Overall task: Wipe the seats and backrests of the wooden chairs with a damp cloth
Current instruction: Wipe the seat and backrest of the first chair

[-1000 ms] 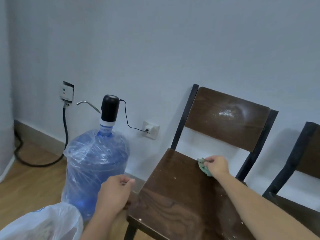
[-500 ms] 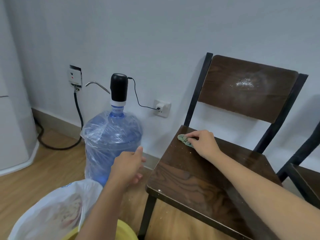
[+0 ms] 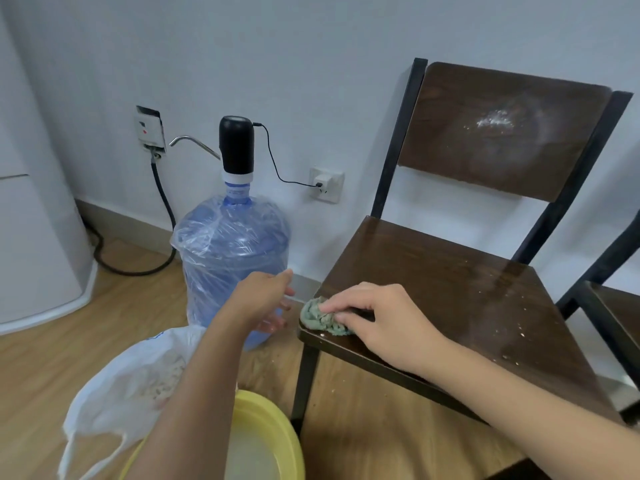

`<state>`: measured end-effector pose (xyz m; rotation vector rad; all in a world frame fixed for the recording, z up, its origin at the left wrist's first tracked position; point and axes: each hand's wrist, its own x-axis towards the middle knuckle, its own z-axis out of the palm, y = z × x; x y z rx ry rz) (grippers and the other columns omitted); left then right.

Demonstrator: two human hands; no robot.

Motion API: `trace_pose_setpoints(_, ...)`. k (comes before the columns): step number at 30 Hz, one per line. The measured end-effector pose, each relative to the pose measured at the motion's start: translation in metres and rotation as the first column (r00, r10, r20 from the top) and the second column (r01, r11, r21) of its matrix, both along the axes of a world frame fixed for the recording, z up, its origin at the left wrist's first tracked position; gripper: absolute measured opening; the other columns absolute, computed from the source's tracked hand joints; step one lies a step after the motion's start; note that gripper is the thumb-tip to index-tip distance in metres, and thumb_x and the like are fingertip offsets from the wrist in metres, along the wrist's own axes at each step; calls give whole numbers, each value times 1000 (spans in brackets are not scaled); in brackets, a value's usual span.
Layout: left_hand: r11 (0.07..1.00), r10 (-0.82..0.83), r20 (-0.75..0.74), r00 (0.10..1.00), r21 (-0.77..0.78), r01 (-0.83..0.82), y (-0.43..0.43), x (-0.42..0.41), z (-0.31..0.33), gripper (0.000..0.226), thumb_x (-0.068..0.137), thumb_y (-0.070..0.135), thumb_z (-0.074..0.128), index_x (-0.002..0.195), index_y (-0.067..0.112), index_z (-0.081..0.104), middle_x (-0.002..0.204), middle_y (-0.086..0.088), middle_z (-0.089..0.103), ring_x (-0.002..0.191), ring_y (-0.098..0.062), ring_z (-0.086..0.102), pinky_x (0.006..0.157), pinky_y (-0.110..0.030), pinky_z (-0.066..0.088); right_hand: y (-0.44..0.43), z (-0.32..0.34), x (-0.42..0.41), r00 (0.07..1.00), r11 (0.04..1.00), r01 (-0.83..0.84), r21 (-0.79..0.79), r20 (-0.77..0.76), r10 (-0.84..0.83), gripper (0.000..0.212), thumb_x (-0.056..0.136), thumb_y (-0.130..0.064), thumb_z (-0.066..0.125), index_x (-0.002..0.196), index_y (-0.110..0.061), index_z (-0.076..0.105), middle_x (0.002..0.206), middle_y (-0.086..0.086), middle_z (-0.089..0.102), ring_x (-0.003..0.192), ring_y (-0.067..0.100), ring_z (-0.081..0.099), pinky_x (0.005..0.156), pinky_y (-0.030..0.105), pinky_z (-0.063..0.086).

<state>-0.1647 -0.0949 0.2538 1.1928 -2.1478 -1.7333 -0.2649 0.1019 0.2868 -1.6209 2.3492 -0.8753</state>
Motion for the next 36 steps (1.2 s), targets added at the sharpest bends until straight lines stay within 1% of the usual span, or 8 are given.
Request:
trace_pose_setpoints(5, 999, -34, 29, 999, -17, 34, 8, 5, 6, 49, 104, 52, 45, 107, 13, 74, 105, -9, 75, 91, -36, 77, 75, -39, 59, 25, 3, 15, 991, 991, -131, -11, -20, 131, 27, 89, -8, 71, 102, -29, 81, 102, -17, 77, 102, 1, 66, 89, 26, 56)
trace_pose_setpoints(8, 998, -61, -2, 998, -20, 61, 15, 2, 6, 43, 104, 50, 47, 107, 16, 74, 102, -6, 74, 79, -26, 72, 76, -38, 58, 48, 18, 14, 988, 987, -154, 47, 39, 152, 28, 86, -5, 71, 99, -28, 82, 97, -12, 78, 98, 8, 70, 84, 27, 57)
trace_pose_setpoints(12, 997, -62, -73, 995, -48, 59, 22, -1, 5, 34, 104, 45, 51, 106, 20, 73, 103, -5, 73, 82, -22, 68, 66, -32, 54, 101, 41, -40, 976, 985, 168, -22, 146, -163, 34, 93, -6, 67, 105, -36, 78, 103, -17, 76, 101, 1, 69, 87, 17, 56)
trace_pose_setpoints(17, 996, -56, -69, 996, -80, 50, 27, -5, 9, 30, 102, 42, 56, 99, 20, 76, 98, -4, 72, 75, -22, 63, 67, -34, 52, 174, 53, -176, 740, 731, 671, -122, 62, -670, 36, 99, -4, 57, 117, -30, 74, 118, -1, 70, 101, 11, 63, 76, 24, 56)
trace_pose_setpoints(22, 988, -64, -56, 996, -147, 55, 34, -4, 14, 26, 101, 36, 60, 96, 18, 78, 96, -8, 72, 77, -25, 63, 71, -38, 54, 172, 45, -256, 588, 582, 806, -111, 37, -808, 26, 98, -10, 61, 119, -17, 75, 121, 8, 72, 92, 18, 63, 65, 21, 54)
trace_pose_setpoints(25, 981, -75, -60, 995, -185, 63, 38, -4, 14, 19, 101, 29, 62, 98, 20, 79, 99, -10, 73, 83, -26, 65, 65, -35, 51, 155, 26, -268, 613, 610, 790, -61, 54, -789, 26, 97, -7, 63, 120, -12, 74, 119, 9, 71, 91, 18, 63, 67, 21, 55)
trace_pose_setpoints(29, 979, -91, -57, 994, -188, 78, 39, -4, 11, 13, 99, 27, 66, 100, 24, 78, 101, -9, 74, 92, -28, 67, 65, -33, 51, 132, 4, -275, 647, 647, 762, -31, -11, -763, 26, 98, -6, 61, 120, -11, 74, 127, 10, 70, 116, 26, 62, 103, 36, 51)
trace_pose_setpoints(36, 976, -98, -38, 994, -197, 89, 35, -7, 12, 13, 97, 23, 68, 94, 20, 80, 95, -13, 76, 92, -32, 69, 68, -38, 54, 89, 1, -265, 750, 751, 659, -27, -47, -660, 28, 99, -4, 57, 116, -14, 77, 125, 10, 72, 112, 22, 63, 98, 32, 54)
